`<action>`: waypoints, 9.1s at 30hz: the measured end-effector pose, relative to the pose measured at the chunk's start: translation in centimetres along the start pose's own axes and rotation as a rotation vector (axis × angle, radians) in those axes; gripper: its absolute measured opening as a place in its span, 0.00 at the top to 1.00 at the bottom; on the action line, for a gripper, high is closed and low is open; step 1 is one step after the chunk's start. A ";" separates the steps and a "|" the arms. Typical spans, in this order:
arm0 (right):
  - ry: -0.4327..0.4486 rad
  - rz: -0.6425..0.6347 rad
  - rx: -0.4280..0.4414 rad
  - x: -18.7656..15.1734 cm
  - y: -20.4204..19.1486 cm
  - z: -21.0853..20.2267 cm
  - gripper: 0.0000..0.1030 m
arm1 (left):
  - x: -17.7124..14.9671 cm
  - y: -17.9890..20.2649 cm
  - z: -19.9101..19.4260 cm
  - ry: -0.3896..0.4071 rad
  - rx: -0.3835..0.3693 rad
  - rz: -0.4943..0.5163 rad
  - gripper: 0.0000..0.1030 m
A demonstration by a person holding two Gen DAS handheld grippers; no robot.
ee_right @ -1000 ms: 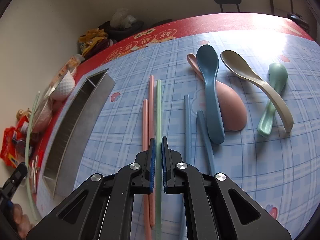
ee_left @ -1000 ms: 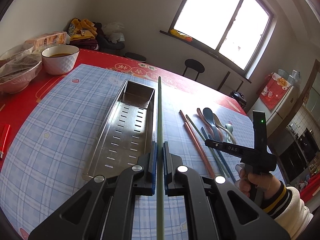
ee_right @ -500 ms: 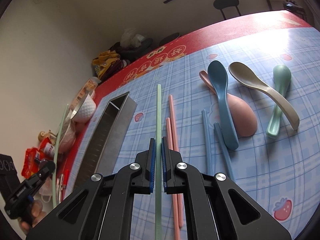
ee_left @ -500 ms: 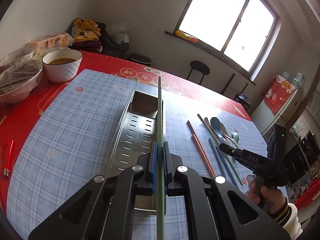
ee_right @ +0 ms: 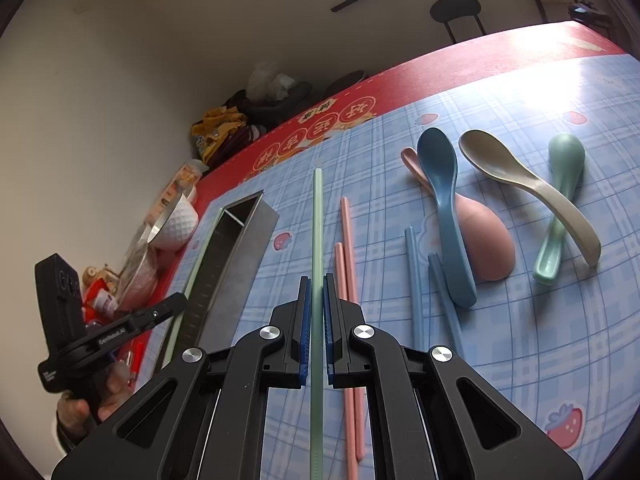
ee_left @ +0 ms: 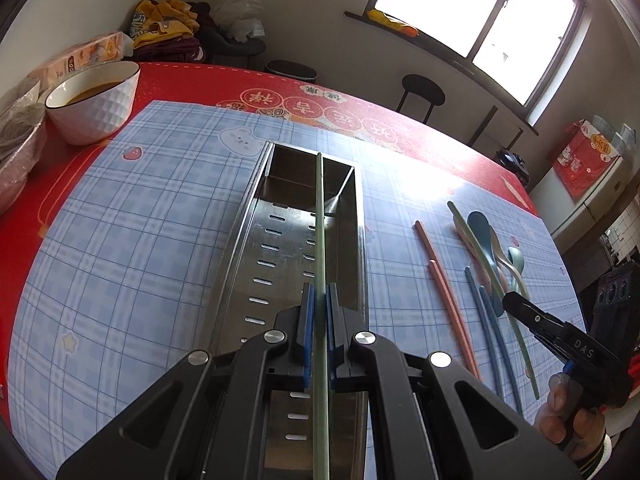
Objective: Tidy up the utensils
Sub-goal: 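Carry both green chopsticks over the steel tray with both grippers, then lower the green chopstick into the tray and open the left gripper, then lower the green chopstick into the tray and open the right gripper, then move both grippers back from the tray toward the remaining utensils, then position the open left gripper over a pink chopstick, then grasp and lift the pink chopstick with the left gripper while the right gripper approaches the other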
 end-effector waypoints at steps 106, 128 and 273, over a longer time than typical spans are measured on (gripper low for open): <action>0.105 -0.282 -0.077 -1.7 -8.3 1.9 0.26 | -4.7 -7.6 -7.2 0.347 0.197 0.096 0.06; 0.281 -0.393 -0.125 3.4 1.0 -7.4 0.14 | -2.3 7.8 -8.2 0.346 0.131 0.217 0.13; -0.142 -0.459 -0.237 -0.6 0.5 2.9 0.69 | -4.3 10.2 -3.7 0.211 -0.116 0.174 0.95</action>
Point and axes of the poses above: each gripper's, at about its wrist camera, not at the fingertips, and z roughly the way its jaws point, y to its right, x to its top, the point moved 5 cm from there along z, roughly the way its jaws point, and after that the axes turned 9 degrees about z, right-handed, at the moved point
